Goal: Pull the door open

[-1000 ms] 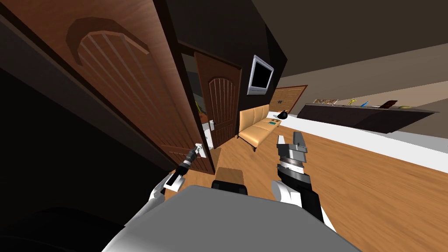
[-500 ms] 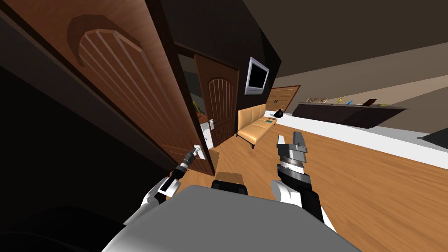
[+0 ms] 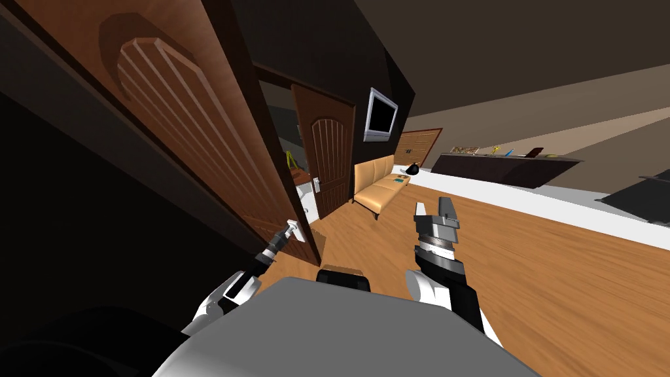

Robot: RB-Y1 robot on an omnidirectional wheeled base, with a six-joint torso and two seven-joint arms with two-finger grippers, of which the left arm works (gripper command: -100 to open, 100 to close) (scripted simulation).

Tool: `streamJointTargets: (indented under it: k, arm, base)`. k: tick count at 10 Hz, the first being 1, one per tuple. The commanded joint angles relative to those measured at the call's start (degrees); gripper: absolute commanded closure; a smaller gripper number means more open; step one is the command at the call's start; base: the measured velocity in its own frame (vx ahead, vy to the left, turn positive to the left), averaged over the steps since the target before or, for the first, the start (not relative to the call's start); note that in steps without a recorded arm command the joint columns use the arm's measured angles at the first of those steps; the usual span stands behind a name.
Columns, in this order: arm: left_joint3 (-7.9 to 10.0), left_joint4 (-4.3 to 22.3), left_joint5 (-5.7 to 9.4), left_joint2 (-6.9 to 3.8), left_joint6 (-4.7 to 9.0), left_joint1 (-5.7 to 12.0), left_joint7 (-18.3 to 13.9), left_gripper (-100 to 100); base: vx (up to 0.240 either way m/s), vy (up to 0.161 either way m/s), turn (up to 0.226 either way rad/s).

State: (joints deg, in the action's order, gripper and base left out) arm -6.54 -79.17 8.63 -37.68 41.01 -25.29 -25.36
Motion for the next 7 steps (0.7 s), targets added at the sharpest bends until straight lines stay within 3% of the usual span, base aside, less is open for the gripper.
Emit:
streamJointTargets:
  k: [1,5,6,7]
  arm:
    - [-0.39,0.2,0.00,-1.27,2.42,-1.50,-0.9,100]
    - [-1.19,1.0,0.03,-3.86,6.76,-3.67,-2.6,100]
    - [-0.92,0.8,0.06,-3.49,5.77,-3.32,-2.2,100]
    - [-1.07,1.9,-0.15,-3.76,7.76,-3.89,-2.4,100]
  base:
    - [-0.100,0.039,-0.061]
    - [-0.094,0.038,-0.040]
    - [-0.043,0.017,0.000]
    - [0.010,-0.002,-0.022]
